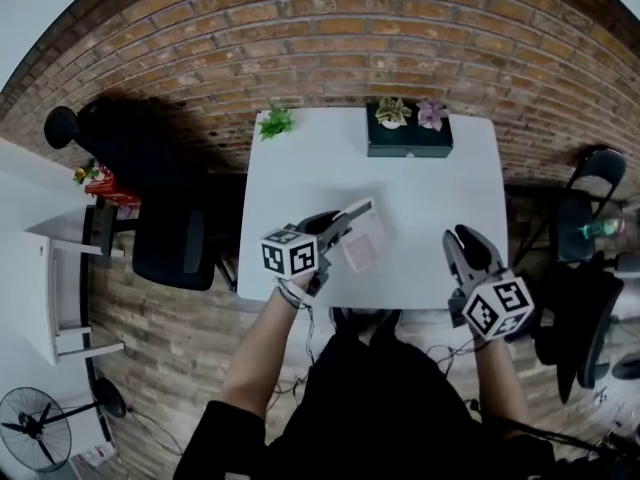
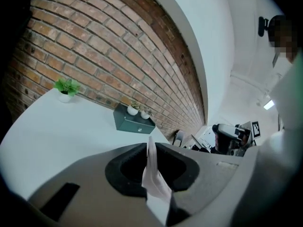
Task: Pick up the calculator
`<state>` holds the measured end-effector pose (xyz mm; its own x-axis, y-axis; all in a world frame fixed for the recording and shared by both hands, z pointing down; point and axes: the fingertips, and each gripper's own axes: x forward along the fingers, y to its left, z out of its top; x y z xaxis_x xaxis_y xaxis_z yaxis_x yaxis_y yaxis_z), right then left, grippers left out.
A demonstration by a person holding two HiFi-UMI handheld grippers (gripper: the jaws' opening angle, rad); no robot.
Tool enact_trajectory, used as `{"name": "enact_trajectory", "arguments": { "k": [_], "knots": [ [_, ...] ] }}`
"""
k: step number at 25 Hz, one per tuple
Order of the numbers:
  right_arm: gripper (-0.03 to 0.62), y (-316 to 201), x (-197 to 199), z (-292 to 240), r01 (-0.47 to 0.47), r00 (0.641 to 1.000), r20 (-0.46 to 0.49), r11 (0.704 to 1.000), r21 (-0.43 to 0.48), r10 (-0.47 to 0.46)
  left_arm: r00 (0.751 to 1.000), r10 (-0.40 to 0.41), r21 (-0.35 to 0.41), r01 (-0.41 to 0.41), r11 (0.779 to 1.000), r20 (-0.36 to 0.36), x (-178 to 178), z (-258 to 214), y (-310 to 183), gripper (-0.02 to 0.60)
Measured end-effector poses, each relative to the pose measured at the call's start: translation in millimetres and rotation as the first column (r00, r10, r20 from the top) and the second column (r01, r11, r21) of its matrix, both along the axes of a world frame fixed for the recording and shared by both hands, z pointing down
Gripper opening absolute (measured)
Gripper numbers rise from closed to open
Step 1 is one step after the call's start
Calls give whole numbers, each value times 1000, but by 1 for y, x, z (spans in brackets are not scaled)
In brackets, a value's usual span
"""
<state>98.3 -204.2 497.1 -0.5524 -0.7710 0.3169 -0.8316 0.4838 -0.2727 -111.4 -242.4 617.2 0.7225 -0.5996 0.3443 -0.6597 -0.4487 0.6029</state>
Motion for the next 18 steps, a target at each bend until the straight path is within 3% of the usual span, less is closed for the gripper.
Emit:
{"name": "enact_trajectory", "arguments": {
  "k": [9, 14, 18],
  "knots": [
    [37, -8, -10, -23, 35, 999, -16, 998, 54, -34, 993, -78, 113, 88, 990, -94, -9, -78, 0, 51],
    [35, -16, -10, -38, 32, 999, -4, 996, 82, -32, 982, -93, 168, 120, 978, -165, -10, -122, 2, 51],
    [35, -21, -10, -49, 37, 999, 11, 994, 104, -38, 980, -96, 218, 134, 967, -175, -11, -150, 4, 51]
  ]
}}
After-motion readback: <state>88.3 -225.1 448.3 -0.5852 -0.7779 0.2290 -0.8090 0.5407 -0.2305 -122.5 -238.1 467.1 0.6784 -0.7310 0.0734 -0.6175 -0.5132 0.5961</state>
